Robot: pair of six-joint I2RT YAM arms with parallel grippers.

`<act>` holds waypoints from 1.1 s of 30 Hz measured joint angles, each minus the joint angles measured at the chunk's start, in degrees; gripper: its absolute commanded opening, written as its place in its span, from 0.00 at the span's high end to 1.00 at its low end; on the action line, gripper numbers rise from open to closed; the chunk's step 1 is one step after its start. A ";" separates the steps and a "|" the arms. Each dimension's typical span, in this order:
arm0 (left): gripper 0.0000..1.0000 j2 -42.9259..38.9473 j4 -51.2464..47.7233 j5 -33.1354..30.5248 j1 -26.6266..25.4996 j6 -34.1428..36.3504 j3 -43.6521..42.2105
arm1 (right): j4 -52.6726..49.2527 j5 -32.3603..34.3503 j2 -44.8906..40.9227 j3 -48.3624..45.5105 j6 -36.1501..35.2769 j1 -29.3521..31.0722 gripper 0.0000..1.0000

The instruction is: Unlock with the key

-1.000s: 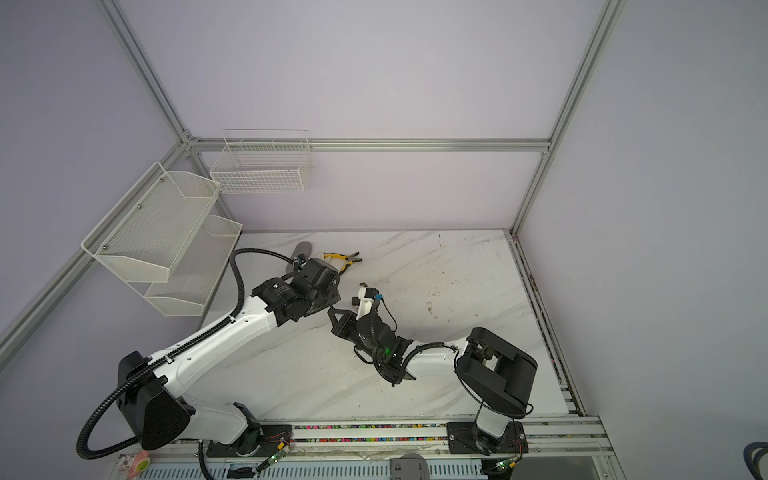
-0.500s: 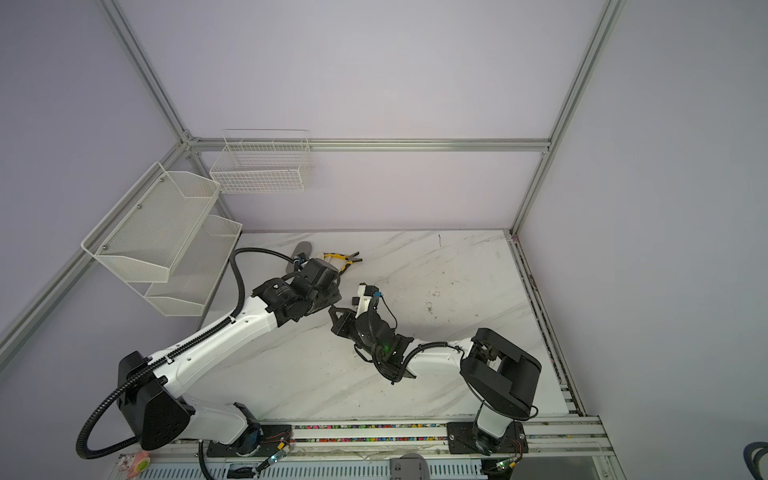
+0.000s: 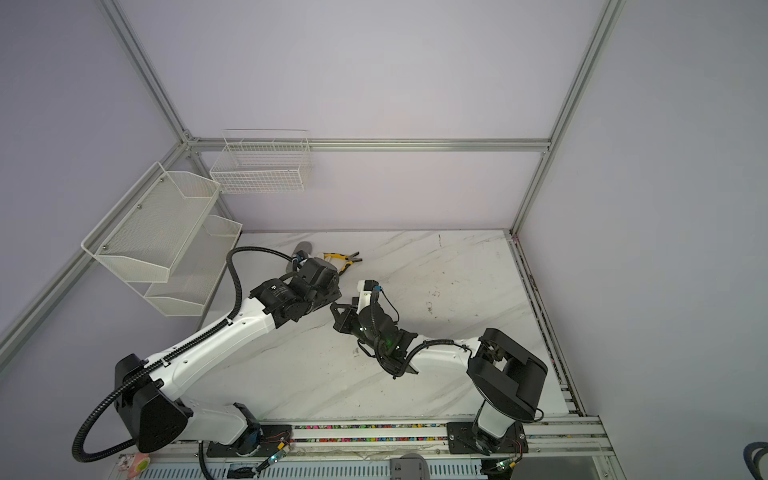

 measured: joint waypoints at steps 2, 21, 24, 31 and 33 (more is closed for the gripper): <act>1.00 -0.04 -0.35 0.04 -0.07 0.00 0.00 | -0.04 -0.70 -0.28 -0.37 0.09 -0.20 1.00; 1.00 -0.15 -1.73 0.52 -0.76 -0.09 0.00 | 0.76 -3.58 -2.10 -2.99 3.26 -1.33 1.00; 1.00 -0.15 -1.77 1.11 -0.79 -0.17 0.00 | 0.74 -3.50 -2.08 -2.95 3.32 -1.33 1.00; 1.00 -0.15 -1.11 1.14 -0.31 -0.57 0.00 | 0.81 -1.73 -0.24 -0.94 2.99 -0.79 1.00; 1.00 -0.15 -0.70 1.18 -0.20 -0.59 0.00 | 0.76 -0.72 -0.13 -0.68 2.73 -0.61 1.00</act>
